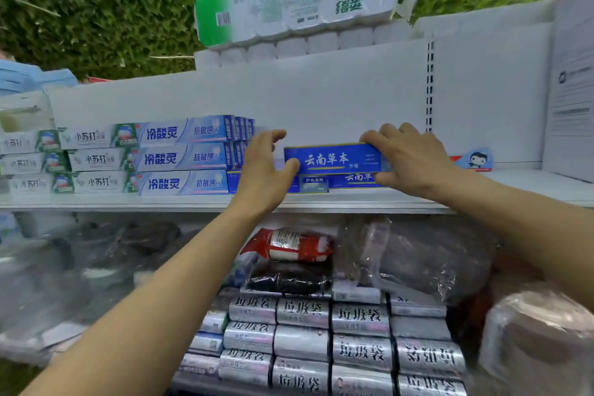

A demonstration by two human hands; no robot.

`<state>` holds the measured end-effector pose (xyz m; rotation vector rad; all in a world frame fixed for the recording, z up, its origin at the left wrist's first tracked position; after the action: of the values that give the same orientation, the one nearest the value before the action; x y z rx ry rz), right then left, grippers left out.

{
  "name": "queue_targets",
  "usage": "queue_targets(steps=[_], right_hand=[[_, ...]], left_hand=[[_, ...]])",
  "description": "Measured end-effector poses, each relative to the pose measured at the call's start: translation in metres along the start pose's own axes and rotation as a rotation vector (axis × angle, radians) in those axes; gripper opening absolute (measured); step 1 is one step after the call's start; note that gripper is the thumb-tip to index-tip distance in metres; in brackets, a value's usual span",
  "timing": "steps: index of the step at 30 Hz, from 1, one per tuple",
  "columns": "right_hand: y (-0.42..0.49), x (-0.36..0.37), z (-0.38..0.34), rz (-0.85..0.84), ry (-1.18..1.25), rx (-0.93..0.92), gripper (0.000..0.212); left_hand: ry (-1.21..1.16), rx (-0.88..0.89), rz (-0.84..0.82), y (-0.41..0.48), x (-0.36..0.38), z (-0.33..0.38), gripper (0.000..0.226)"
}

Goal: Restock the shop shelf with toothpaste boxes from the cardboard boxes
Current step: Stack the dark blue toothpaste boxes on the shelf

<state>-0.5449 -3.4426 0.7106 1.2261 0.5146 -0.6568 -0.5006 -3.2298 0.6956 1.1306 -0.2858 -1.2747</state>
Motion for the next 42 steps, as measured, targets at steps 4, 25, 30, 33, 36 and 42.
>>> queue_targets(steps=[4, 25, 30, 33, 36, 42], right_hand=[[-0.023, 0.008, 0.057, -0.107, 0.049, 0.149, 0.055], [-0.018, 0.058, 0.066, -0.240, 0.090, 0.033, 0.065], [-0.020, 0.067, 0.070, -0.322, 0.122, 0.085, 0.059], [-0.020, 0.069, 0.071, -0.370, 0.133, 0.121, 0.059], [-0.024, 0.070, 0.071, -0.401, 0.260, 0.219, 0.063], [-0.051, 0.034, 0.067, -0.098, 0.357, 0.306, 0.051]], left_hand=[[0.150, -0.037, -0.223, 0.000, 0.061, -0.012, 0.054], [0.258, -0.090, -0.334, -0.006, 0.088, -0.015, 0.051], [0.265, -0.080, -0.341, -0.007, 0.089, -0.013, 0.050], [0.275, -0.094, -0.356, -0.007, 0.090, -0.011, 0.051], [0.266, -0.125, -0.345, -0.004, 0.087, -0.009, 0.050], [0.186, -0.238, -0.122, -0.025, 0.063, 0.007, 0.042]])
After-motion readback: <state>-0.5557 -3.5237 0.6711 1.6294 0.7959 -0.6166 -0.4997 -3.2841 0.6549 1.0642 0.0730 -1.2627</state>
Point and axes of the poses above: each hand's wrist, its own y-axis towards the middle knuckle, its own x-axis out of the palm, z = x × y, the point moved 8 cm from there along y, towards the middle knuckle, and after that the axes turned 2 degrees about y, right-handed, at the moved point
